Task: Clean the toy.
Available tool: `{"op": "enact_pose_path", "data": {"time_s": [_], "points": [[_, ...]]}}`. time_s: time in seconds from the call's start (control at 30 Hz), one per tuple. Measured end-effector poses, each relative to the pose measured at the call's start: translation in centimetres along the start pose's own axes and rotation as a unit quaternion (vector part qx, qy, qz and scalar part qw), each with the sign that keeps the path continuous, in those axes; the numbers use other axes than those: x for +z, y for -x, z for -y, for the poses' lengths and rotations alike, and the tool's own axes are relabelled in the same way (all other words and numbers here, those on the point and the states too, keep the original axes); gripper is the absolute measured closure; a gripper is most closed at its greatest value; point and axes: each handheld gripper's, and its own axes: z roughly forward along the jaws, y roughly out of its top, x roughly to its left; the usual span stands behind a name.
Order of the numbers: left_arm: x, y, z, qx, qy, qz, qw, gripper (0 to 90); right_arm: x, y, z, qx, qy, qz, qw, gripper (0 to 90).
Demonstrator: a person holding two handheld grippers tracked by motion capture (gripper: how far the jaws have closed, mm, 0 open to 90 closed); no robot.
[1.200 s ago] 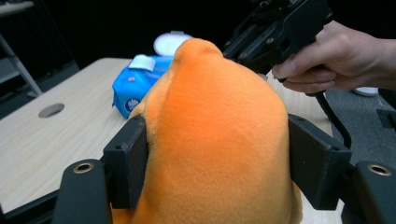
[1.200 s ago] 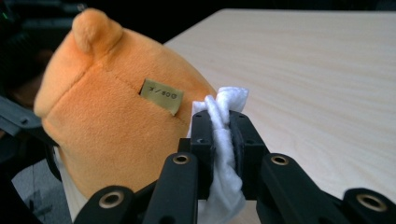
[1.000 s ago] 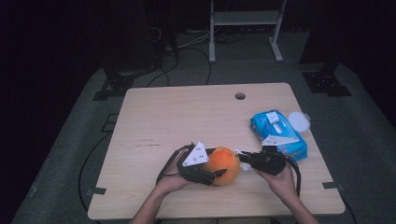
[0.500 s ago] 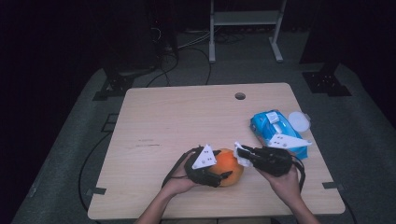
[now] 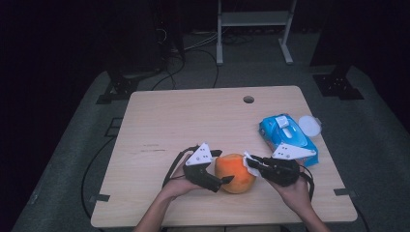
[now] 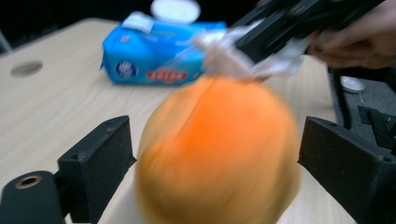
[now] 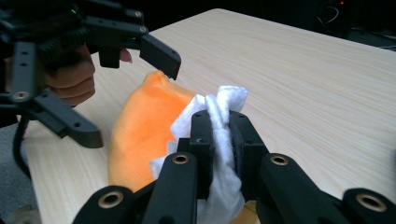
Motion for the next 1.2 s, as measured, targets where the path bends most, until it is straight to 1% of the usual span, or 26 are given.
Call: {"op": "enact_pose_path", "data": {"time_s": [0.07,0.1,0.13,0.17,0.23,0.3,0.33,0.37,0.4,0.43,0.47,0.5,0.57,0.6,0.63,0.67,0.7,0.8,0.87,0.9,0.93,1.0,1.07,1.1,1.17,1.2], "points": [[0.6,-0.4,0.6,-0.018,-0.009,0.006,0.9998,8.4,-0.1,0.4,0.1,0.003,0.0,0.004,1.0,80.3],[1.1,-0.4,1.0,-0.03,-0.022,0.022,0.9991,8.4,-0.1,0.5,0.2,0.004,0.002,0.003,1.0,80.3],[1.3,-0.2,1.0,-0.026,-0.026,0.022,0.9991,8.4,-0.3,0.7,0.2,0.005,0.0,0.007,1.0,80.3],[1.4,0.2,0.9,-0.007,-0.029,0.019,0.9994,8.5,-0.3,0.8,0.2,0.005,0.0,0.009,0.9999,80.3],[1.3,0.7,0.6,0.007,-0.032,0.029,0.999,11.1,-0.5,1.2,0.3,0.005,-0.001,0.012,0.9999,80.2],[1.2,0.9,0.4,0.015,-0.025,0.039,0.9988,12.7,-0.7,1.6,0.4,0.005,-0.004,0.023,0.9997,80.2],[1.2,0.9,0.3,0.016,-0.021,0.035,0.9991,12.8,-0.8,1.9,0.5,0.011,-0.004,0.024,0.9996,80.2],[1.3,0.8,0.4,0.009,-0.013,0.014,0.9998,13.1,-0.9,2.0,0.6,0.015,-0.004,0.022,0.9996,80.2],[1.5,0.7,0.4,0.0,-0.012,0.01,0.9999,11.9,-1.0,2.2,0.6,0.02,-0.002,0.019,0.9996,80.2],[1.5,0.7,0.4,0.0,-0.012,0.01,0.9999,9.3,-1.0,2.2,0.6,0.02,-0.002,0.019,0.9996,80.2],[1.9,0.6,0.4,-0.014,-0.011,0.008,0.9998,9.3,-0.9,2.2,0.6,0.019,-0.002,0.018,0.9997,80.2],[2.5,0.8,0.5,-0.016,-0.019,0.013,0.9996,6.7,-0.8,1.9,0.4,0.012,0.0,0.014,0.9998,80.2],[3.0,1.2,0.8,-0.009,-0.018,0.007,0.9998,7.1,-0.6,1.6,0.3,0.007,0.0,0.014,0.9999,80.1],[2.9,1.3,0.9,-0.008,-0.013,0.004,0.9999,11.6,-0.6,1.6,0.3,0.006,-0.002,0.016,0.9999,80.1],[2.8,1.3,0.8,-0.014,-0.015,-0.004,0.9998,15.3,-0.6,1.6,0.3,0.006,-0.002,0.018,0.9998,80.2],[2.6,1.3,0.6,-0.017,-0.012,-0.011,0.9997,21.7,-0.7,1.6,0.2,0.008,-0.001,0.016,0.9998,80.2],[2.4,1.3,0.4,-0.018,-0.007,-0.014,0.9997,24.1,-0.7,1.7,0.2,0.008,0.004,0.017,0.9998,80.3],[1.7,1.7,-0.5,-0.012,0.006,-0.029,0.9995,28.2,-1.0,1.5,-0.2,0.004,0.018,0.016,0.9997,80.4],[1.6,1.7,-0.6,-0.014,-0.002,-0.031,0.9994,28.4,-0.9,0.9,-0.4,0.001,0.025,0.001,0.9997,80.3],[1.8,1.6,-0.4,-0.017,-0.011,-0.038,0.9991,28.3,-0.7,0.4,-0.5,-0.008,0.025,-0.002,0.9997,80.3],[1.9,1.5,-0.2,-0.023,-0.015,-0.04,0.9988,27.8,-0.3,-0.2,-0.5,-0.014,0.018,-0.01,0.9997,80.3],[2.0,1.0,0.3,-0.047,-0.008,-0.036,0.9982,26.5,0.2,-0.8,-0.4,-0.02,0.014,-0.026,0.9994,80.2],[1.7,0.4,0.6,-0.069,-0.002,-0.037,0.9969,25.7,0.4,-1.1,-0.4,-0.031,0.011,-0.021,0.9992,80.1],[1.6,0.1,0.7,-0.084,0.001,-0.041,0.9957,25.1,0.3,-0.8,-0.4,-0.027,0.015,-0.02,0.9993,80.2],[1.5,-0.3,0.9,-0.102,0.005,-0.042,0.9938,24.3,0.3,0.1,-0.1,-0.016,0.008,0.002,0.9998,80.0],[1.5,-0.5,1.0,-0.113,0.008,-0.044,0.9925,24.1,0.3,0.5,0.2,-0.007,0.005,0.006,0.9999,80.0]]}}
